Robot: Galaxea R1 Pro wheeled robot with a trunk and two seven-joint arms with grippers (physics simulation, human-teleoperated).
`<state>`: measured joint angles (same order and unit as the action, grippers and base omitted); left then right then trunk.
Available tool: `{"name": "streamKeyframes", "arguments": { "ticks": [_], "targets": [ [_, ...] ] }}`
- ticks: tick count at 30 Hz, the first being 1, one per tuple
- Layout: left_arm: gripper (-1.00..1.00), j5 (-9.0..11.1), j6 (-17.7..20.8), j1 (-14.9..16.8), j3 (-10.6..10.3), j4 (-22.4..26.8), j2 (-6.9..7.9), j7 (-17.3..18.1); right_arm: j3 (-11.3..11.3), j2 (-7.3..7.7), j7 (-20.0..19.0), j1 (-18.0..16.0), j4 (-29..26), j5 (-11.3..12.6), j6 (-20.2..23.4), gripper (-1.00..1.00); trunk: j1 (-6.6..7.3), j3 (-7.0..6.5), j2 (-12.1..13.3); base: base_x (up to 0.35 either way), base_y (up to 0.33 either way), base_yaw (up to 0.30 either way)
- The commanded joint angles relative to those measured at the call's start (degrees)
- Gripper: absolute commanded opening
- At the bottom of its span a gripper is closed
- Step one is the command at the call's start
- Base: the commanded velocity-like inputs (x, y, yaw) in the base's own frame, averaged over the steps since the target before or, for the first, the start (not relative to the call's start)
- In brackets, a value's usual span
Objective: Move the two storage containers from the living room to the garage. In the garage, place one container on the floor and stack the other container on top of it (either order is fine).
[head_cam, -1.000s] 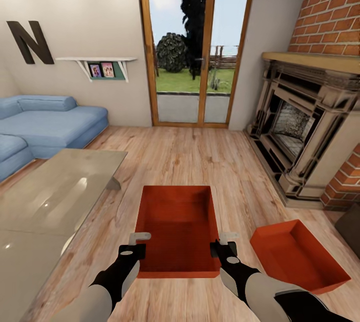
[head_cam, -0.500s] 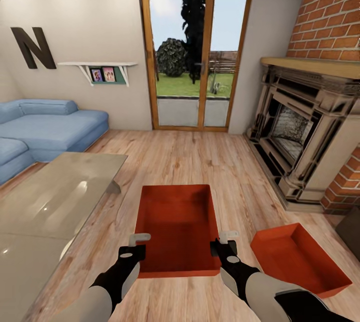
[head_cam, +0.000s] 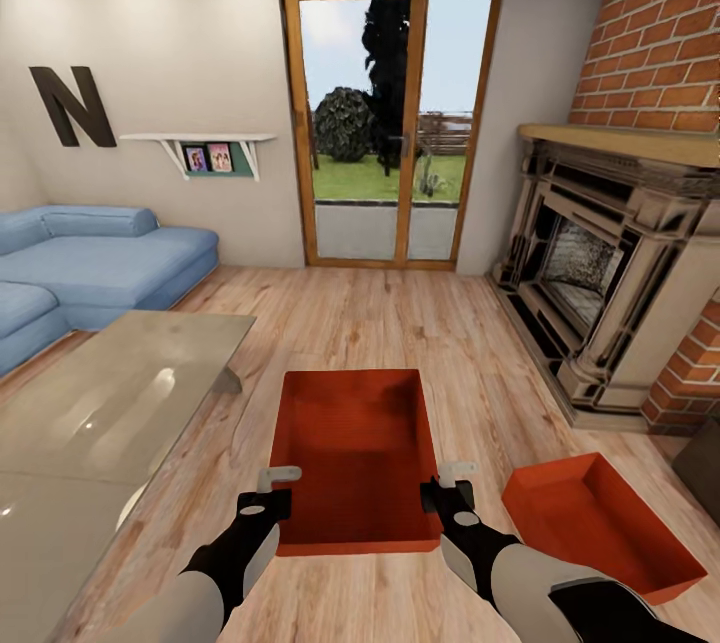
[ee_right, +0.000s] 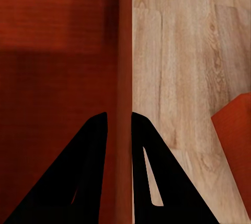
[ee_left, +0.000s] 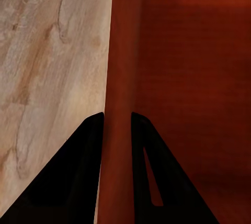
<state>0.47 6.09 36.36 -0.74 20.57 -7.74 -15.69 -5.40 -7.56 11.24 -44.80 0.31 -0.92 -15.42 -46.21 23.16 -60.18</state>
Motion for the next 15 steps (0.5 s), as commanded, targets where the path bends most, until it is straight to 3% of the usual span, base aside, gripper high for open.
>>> {"name": "streamKeyframes", "arguments": {
  "ticks": [1,15],
  "targets": [
    [-1.00,-0.6,0.4,0.0,1.0,0.2,-0.04,-0.4,1.1,-0.18,0.1,0.0,0.0,-1.0,0.1,-1.00,0.00,-0.03,0.0,0.000,0.000,0.000],
    [-1.00,-0.6,0.3,0.0,1.0,0.3,0.00,-0.4,1.0,-0.18,0.0,0.0,0.0,-1.0,0.1,-1.00,0.00,-1.31,0.0,0.000,0.000,0.000]
  ]
}}
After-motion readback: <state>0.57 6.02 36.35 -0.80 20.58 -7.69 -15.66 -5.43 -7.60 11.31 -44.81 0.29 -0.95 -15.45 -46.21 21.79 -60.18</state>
